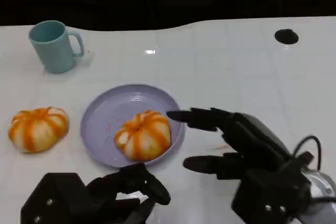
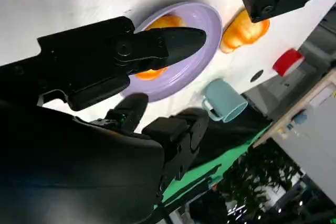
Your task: Grasp the bread from the table and place it into the plate.
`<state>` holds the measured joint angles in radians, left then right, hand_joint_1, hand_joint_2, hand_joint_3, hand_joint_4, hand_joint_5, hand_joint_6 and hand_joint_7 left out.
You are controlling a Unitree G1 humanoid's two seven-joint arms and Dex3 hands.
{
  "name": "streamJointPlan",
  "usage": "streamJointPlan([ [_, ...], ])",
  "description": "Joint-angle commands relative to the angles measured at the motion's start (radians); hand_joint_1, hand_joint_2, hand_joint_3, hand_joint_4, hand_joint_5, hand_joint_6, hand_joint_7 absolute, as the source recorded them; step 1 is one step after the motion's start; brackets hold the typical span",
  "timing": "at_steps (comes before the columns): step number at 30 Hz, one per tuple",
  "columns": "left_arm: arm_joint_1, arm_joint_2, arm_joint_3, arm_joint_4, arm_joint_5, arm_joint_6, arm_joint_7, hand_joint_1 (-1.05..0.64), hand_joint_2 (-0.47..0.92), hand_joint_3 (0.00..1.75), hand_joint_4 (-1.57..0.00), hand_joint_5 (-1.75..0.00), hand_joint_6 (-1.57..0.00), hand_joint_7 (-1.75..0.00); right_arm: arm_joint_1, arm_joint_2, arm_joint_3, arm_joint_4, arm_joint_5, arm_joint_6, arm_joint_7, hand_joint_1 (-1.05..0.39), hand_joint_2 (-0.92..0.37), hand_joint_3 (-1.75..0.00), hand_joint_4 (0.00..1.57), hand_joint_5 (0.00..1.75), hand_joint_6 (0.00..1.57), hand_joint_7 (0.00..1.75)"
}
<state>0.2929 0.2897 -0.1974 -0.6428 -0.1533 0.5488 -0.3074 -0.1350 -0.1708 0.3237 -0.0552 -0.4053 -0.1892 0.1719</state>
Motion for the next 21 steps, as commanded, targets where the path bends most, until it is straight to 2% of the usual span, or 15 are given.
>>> streamJointPlan([
  [1, 0.004, 0.013, 0.007, 0.001, 0.001, -0.006, -0.004, -0.36, 0.86, 0.69, -0.69, -1.75, -0.52, -1.55, 0.078, -0.026, -0.054, -0.037, 0.027, -0.078, -0.055, -0.31, -0.76, -0.50, 0.58, 1.25, 0.59, 0.96],
  [2, 0.005, 0.012, 0.007, 0.001, -0.001, -0.008, -0.005, -0.36, 0.86, 0.69, -0.69, -1.75, -0.52, -1.55, 0.099, -0.024, -0.067, -0.044, 0.035, -0.091, -0.068, -0.27, -0.70, -0.62, 0.62, 1.28, 0.61, 1.01],
  [3, 0.005, 0.012, 0.008, 0.002, -0.001, -0.010, -0.005, -0.36, 0.86, 0.68, -0.69, -1.75, -0.52, -1.56, 0.114, -0.022, -0.077, -0.049, 0.042, -0.099, -0.076, -0.20, -0.59, -0.85, 0.68, 1.31, 0.65, 1.06],
  [5, 0.006, 0.011, 0.010, 0.005, -0.002, -0.013, -0.005, -0.35, 0.86, 0.68, -0.69, -1.75, -0.52, -1.56, 0.142, -0.027, -0.098, -0.061, 0.059, -0.115, -0.082, -0.14, -0.49, -1.07, 0.71, 1.35, 0.68, 1.10],
  [6, 0.006, 0.011, 0.010, 0.006, -0.003, -0.015, -0.006, -0.36, 0.87, 0.68, -0.69, -1.75, -0.52, -1.56, 0.155, -0.033, -0.109, -0.069, 0.065, -0.122, -0.082, -0.10, -0.46, -1.18, 0.72, 1.43, 0.70, 1.15],
  [9, 0.006, 0.012, 0.012, 0.007, -0.002, -0.016, -0.006, -0.36, 0.87, 0.67, -0.69, -1.75, -0.52, -1.56, 0.196, -0.049, -0.144, -0.096, 0.095, -0.134, -0.075, -0.05, -0.45, -1.23, 0.73, 1.64, 0.75, 1.24],
  [10, 0.006, 0.013, 0.012, 0.007, -0.001, -0.016, -0.005, -0.36, 0.87, 0.67, -0.69, -1.75, -0.52, -1.56, 0.210, -0.053, -0.155, -0.106, 0.100, -0.135, -0.074, -0.04, -0.44, -1.28, 0.79, 1.70, 0.79, 1.30],
  [14, 0.004, 0.015, 0.017, 0.010, -0.004, -0.014, -0.008, -0.38, 0.88, 0.65, -0.69, -1.75, -0.52, -1.55, 0.263, -0.078, -0.192, -0.158, 0.084, -0.130, -0.075, -0.05, -0.36, -1.40, 0.92, 1.74, 0.85, 1.43],
  [21, 0.003, 0.025, 0.022, 0.017, -0.001, -0.031, -0.011, -0.40, 0.91, 0.59, -0.68, -1.75, -0.52, -1.54, 0.357, -0.093, -0.230, -0.248, 0.035, -0.075, -0.080, -0.05, -0.28, -1.44, 0.95, 1.75, 0.85, 1.43],
])
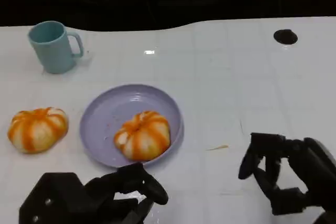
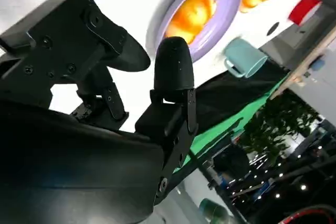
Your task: Grasp the bread from the table and place it into the plate.
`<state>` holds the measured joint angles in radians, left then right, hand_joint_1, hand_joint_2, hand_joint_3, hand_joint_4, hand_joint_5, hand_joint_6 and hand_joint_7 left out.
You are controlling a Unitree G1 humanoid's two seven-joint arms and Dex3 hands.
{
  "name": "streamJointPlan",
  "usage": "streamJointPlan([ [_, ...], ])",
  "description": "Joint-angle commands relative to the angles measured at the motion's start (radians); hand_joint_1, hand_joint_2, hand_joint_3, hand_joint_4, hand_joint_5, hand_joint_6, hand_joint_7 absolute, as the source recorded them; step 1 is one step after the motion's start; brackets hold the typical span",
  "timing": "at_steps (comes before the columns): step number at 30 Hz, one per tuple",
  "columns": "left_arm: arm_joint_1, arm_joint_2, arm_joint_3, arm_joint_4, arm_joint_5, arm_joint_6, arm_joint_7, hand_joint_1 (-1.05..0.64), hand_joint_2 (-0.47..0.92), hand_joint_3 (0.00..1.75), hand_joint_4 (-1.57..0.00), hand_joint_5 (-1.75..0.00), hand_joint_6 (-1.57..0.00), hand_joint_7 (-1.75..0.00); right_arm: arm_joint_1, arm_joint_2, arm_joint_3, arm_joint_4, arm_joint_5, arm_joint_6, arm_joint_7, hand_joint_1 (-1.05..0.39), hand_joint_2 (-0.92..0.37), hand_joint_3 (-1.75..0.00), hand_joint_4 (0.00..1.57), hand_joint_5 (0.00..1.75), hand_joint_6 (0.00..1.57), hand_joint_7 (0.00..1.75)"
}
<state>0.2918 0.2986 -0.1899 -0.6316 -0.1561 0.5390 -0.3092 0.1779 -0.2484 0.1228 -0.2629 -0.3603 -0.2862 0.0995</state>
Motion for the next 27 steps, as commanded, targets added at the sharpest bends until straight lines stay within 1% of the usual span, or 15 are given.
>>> streamJointPlan([
  [1, 0.005, 0.018, 0.017, 0.006, 0.002, -0.022, -0.010, -0.39, 0.92, 0.58, -0.68, -1.75, -0.52, -1.54, 0.057, -0.013, -0.033, -0.048, -0.009, 0.027, -0.009, -0.03, -0.27, -1.46, 0.96, 1.75, 0.84, 1.45],
  [7, 0.013, 0.023, 0.025, 0.007, 0.003, -0.031, -0.011, -0.38, 0.92, 0.57, -0.67, -1.75, -0.51, -1.54, 0.101, 0.001, -0.044, -0.056, -0.016, 0.027, -0.032, 0.02, -0.26, -1.48, 0.93, 1.75, 0.79, 1.46],
  [10, 0.022, 0.021, 0.033, 0.005, -0.003, -0.036, -0.010, -0.38, 0.92, 0.57, -0.67, -1.75, -0.51, -1.53, 0.098, 0.009, -0.045, -0.034, -0.019, 0.017, -0.057, 0.03, -0.26, -1.47, 0.93, 1.75, 0.79, 1.46],
  [16, 0.036, 0.027, 0.046, 0.000, -0.007, -0.041, -0.012, -0.38, 0.92, 0.57, -0.66, -1.75, -0.51, -1.52, 0.085, 0.006, -0.042, -0.021, -0.044, 0.028, -0.073, 0.01, -0.24, -1.50, 0.92, 1.75, 0.80, 1.49],
  [23, 0.049, 0.030, 0.060, 0.005, -0.012, -0.055, -0.020, -0.37, 0.92, 0.57, -0.66, -1.75, -0.51, -1.52, 0.083, 0.001, -0.026, -0.018, -0.065, 0.038, -0.061, -0.03, -0.22, -1.50, 0.93, 1.75, 0.80, 1.49],
  [27, 0.052, 0.028, 0.069, 0.003, -0.015, -0.048, -0.024, -0.36, 0.92, 0.57, -0.65, -1.75, -0.51, -1.51, 0.087, 0.007, -0.019, -0.021, -0.071, 0.041, -0.063, -0.02, -0.22, -1.49, 0.94, 1.75, 0.80, 1.49],
])
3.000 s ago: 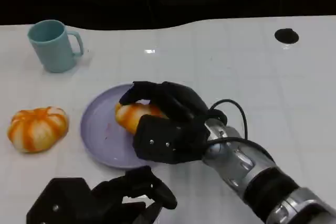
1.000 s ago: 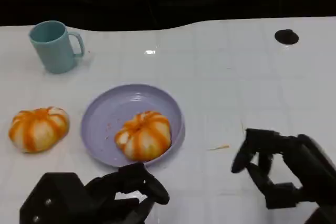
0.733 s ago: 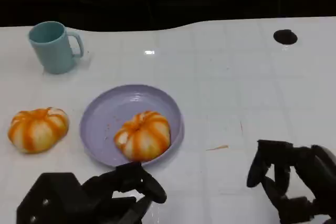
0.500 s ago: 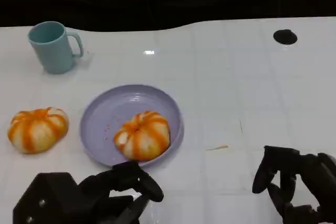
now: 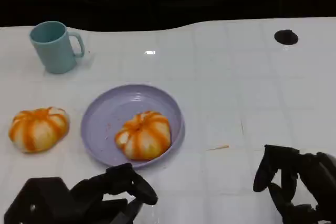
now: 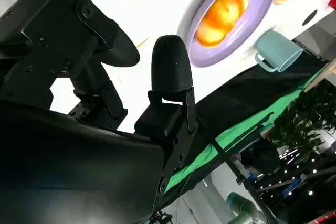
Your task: Grasp the bread from the table and place it into the plate.
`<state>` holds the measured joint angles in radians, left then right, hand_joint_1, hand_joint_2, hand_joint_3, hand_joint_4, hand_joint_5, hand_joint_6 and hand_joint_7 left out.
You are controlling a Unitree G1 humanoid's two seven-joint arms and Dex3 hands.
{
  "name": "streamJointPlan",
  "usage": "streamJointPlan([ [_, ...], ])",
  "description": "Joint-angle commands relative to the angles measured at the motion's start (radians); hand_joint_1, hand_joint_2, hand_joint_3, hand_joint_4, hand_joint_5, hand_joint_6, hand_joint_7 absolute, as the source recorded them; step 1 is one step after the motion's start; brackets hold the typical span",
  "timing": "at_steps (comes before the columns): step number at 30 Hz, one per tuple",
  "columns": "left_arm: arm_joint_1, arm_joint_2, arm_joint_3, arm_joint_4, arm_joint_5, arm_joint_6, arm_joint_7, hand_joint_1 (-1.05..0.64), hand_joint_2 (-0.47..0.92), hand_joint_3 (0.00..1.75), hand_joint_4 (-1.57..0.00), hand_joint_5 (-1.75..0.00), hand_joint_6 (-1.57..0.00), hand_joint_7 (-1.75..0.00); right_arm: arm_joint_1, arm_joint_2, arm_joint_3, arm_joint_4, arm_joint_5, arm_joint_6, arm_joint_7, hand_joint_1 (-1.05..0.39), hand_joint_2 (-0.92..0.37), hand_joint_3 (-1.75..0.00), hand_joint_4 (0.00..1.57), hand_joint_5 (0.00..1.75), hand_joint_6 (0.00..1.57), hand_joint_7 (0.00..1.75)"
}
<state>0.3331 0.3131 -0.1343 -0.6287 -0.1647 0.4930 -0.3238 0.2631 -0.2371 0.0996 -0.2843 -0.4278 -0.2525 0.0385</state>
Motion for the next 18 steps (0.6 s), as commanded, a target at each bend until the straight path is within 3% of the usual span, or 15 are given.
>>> streamJointPlan([
  [1, 0.010, 0.015, 0.013, 0.001, -0.005, -0.005, -0.011, -0.36, 0.92, 0.57, -0.65, -1.75, -0.51, -1.51, 0.003, -0.003, 0.005, -0.001, -0.005, 0.010, -0.002, -0.02, -0.22, -1.48, 0.94, 1.75, 0.80, 1.49],
  [18, 0.008, 0.018, 0.024, 0.013, -0.007, -0.014, -0.023, -0.38, 0.92, 0.57, -0.65, -1.75, -0.52, -1.50, -0.009, 0.000, 0.012, -0.002, -0.016, 0.023, -0.008, -0.02, -0.23, -1.47, 0.93, 1.75, 0.81, 1.45],
])
